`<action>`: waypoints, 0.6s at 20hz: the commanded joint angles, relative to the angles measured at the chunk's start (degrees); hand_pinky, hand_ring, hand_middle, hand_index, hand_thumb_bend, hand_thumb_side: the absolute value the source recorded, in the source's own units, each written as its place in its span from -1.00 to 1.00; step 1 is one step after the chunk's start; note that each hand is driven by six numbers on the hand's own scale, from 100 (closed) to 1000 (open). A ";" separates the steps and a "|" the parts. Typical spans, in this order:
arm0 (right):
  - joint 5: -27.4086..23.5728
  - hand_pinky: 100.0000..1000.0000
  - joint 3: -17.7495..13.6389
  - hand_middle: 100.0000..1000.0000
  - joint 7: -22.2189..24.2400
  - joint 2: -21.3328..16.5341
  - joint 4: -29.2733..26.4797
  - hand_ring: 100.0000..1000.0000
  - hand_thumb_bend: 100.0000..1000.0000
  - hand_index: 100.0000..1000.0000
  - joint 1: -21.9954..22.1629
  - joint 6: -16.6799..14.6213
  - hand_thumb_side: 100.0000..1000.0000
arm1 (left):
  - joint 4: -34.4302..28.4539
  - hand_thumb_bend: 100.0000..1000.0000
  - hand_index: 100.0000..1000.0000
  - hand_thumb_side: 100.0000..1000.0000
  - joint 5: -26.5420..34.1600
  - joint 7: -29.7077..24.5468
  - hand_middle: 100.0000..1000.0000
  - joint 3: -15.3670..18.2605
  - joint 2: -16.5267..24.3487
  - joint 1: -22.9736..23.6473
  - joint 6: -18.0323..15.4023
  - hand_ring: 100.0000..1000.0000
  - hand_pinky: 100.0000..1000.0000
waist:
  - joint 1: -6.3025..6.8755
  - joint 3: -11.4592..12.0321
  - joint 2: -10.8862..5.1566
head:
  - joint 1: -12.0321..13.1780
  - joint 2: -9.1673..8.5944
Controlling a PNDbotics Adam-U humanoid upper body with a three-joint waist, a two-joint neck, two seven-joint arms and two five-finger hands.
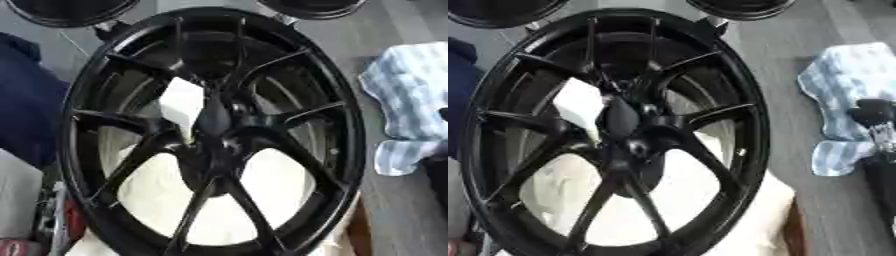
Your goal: Pull the pin out of the wheel hub.
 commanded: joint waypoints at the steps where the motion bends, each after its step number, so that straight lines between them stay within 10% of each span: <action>1: 0.24 0.68 -0.53 0.26 -0.03 -0.72 -1.03 0.36 -0.93 0.05 0.04 0.22 -0.38 | -1.18 -1.00 0.51 0.63 -0.02 0.22 0.14 0.32 0.79 -0.18 -0.47 0.09 0.60 | 0.09 -0.03 -0.60 | -0.10 -0.43; 12: 0.55 0.68 -0.61 0.26 -0.08 -1.32 -1.03 0.37 -0.93 0.05 0.64 -0.05 -0.38 | -1.18 -1.00 0.51 0.44 2.35 -0.01 0.15 1.56 8.51 2.05 -9.47 0.10 0.59 | 0.63 0.04 -1.00 | -1.13 -1.20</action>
